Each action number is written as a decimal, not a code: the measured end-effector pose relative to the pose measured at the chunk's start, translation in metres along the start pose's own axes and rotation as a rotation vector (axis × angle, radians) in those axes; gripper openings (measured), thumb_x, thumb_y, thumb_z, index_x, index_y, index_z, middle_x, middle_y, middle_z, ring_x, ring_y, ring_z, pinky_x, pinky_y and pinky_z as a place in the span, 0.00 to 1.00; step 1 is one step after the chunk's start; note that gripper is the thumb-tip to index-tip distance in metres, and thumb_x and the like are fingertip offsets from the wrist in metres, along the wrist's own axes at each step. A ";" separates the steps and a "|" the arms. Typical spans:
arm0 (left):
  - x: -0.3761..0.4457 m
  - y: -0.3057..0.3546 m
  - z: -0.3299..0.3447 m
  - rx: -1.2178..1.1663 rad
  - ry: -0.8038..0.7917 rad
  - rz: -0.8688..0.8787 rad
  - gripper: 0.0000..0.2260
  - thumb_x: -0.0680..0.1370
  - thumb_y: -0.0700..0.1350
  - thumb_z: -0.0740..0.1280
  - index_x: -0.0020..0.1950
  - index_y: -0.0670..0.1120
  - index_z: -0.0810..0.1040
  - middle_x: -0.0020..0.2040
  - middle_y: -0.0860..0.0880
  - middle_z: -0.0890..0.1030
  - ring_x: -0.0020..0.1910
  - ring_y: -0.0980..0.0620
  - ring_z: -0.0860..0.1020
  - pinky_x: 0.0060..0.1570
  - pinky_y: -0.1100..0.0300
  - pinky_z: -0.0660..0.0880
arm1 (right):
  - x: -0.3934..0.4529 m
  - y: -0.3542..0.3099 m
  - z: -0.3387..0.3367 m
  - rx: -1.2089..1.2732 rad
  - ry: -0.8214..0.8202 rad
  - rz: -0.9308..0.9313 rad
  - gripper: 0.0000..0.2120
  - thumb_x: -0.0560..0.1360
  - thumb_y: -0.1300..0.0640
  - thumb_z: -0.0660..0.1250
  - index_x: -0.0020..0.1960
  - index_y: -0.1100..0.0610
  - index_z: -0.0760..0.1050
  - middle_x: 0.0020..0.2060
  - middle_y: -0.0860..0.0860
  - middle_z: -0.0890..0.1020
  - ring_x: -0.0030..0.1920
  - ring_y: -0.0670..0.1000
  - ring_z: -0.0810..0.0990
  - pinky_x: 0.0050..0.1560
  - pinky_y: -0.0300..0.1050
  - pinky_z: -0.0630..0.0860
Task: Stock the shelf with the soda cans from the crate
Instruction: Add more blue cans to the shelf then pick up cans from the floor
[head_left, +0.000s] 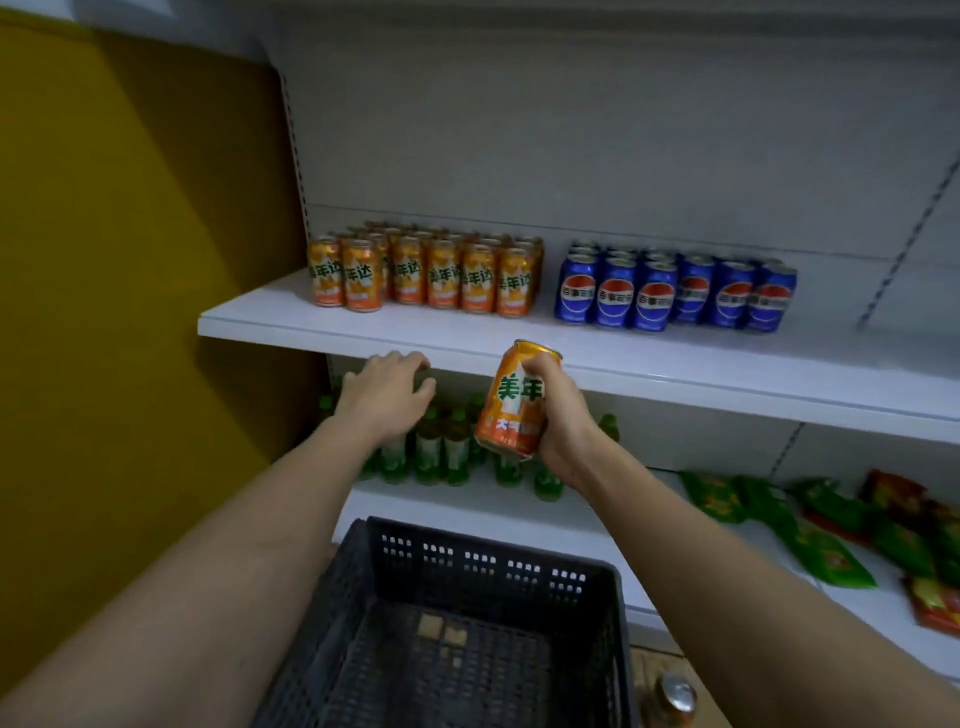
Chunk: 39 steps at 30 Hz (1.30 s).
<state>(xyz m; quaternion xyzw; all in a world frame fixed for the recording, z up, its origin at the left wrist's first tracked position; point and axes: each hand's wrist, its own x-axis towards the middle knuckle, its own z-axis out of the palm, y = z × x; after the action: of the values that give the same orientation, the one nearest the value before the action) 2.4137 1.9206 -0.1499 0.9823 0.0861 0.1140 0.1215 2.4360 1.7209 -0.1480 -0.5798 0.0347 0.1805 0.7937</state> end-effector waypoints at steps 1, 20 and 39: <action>0.016 -0.011 0.002 0.015 0.025 -0.009 0.18 0.82 0.56 0.56 0.70 0.52 0.70 0.66 0.47 0.74 0.65 0.44 0.69 0.61 0.44 0.68 | 0.016 -0.004 0.009 -0.036 -0.005 -0.015 0.27 0.76 0.49 0.66 0.72 0.53 0.61 0.58 0.58 0.78 0.54 0.59 0.81 0.48 0.58 0.80; 0.168 -0.117 0.095 0.034 0.559 0.014 0.21 0.76 0.59 0.55 0.56 0.51 0.83 0.54 0.50 0.81 0.55 0.48 0.77 0.64 0.44 0.64 | 0.217 -0.048 0.156 -0.476 0.056 -0.464 0.37 0.69 0.49 0.78 0.73 0.53 0.67 0.56 0.46 0.75 0.57 0.49 0.76 0.58 0.50 0.78; 0.165 -0.113 0.088 0.073 0.505 0.010 0.21 0.77 0.59 0.53 0.55 0.51 0.81 0.51 0.51 0.79 0.53 0.49 0.75 0.63 0.44 0.64 | 0.261 -0.029 0.176 -0.642 0.091 -0.433 0.28 0.76 0.53 0.72 0.73 0.56 0.67 0.65 0.51 0.77 0.66 0.54 0.75 0.65 0.56 0.75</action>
<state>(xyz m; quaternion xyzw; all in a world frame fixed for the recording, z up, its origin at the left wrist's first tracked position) 2.5771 2.0416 -0.2284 0.9268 0.1130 0.3530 0.0600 2.6615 1.9419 -0.1334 -0.8001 -0.1116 -0.0153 0.5893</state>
